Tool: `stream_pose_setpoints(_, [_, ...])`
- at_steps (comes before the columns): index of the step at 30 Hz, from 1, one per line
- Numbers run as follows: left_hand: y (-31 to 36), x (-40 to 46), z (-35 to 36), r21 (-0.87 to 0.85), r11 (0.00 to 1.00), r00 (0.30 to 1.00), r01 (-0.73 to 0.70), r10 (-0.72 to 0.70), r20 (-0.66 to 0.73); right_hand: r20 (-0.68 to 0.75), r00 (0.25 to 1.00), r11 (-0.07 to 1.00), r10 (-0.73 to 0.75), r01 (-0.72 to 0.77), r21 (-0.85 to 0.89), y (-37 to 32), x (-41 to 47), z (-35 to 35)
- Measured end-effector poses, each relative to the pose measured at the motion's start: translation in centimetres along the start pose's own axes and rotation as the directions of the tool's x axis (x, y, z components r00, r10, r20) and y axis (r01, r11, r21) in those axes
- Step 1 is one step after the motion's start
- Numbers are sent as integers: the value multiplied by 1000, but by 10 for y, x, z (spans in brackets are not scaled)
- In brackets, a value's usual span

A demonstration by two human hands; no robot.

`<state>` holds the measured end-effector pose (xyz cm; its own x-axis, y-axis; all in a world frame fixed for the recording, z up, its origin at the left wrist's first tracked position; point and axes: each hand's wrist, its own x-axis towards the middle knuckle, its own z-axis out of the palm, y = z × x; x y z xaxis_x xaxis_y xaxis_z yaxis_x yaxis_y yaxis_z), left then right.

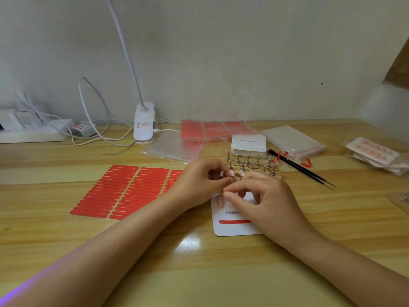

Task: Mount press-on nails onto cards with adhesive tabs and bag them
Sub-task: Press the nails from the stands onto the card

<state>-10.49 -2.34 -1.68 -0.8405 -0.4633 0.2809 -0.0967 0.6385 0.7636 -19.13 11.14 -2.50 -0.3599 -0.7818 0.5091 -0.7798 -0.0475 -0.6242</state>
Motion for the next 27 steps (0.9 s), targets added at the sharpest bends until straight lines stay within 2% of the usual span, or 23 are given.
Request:
stream_pose_setpoints(3, [0, -1, -1, 23, 999, 1000, -27, 27, 3, -31, 999, 1000, 5, -6, -4, 2, 4, -4])
stream_pose_setpoints(5, [0, -1, -1, 25, 999, 1000, -30, 30, -2, -68, 997, 996, -20, 13, -94, 5, 8, -9])
stream_pose_setpoints(8, [0, -2, 0, 18, 1000, 1000, -15, 16, -15, -118, 984, 957, -134, 98, -273, 6, 16, -16])
stream_pose_setpoints(11, [-1, -1, 0, 19, 999, 1000, -26, 26, -15, -40, 981, 913, -190, 162, -375, 9, 21, -20])
stream_pose_setpoints(14, [-2, -1, -1, 13, 999, 999, -34, 34, -10, 46, 970, 881, -240, 237, -409, 13, 26, -19])
stream_pose_setpoints(27, [-4, -1, -1, 21, 999, 999, -34, 34, -5, -8, 945, 871, -328, 299, -390, 22, 26, -8])
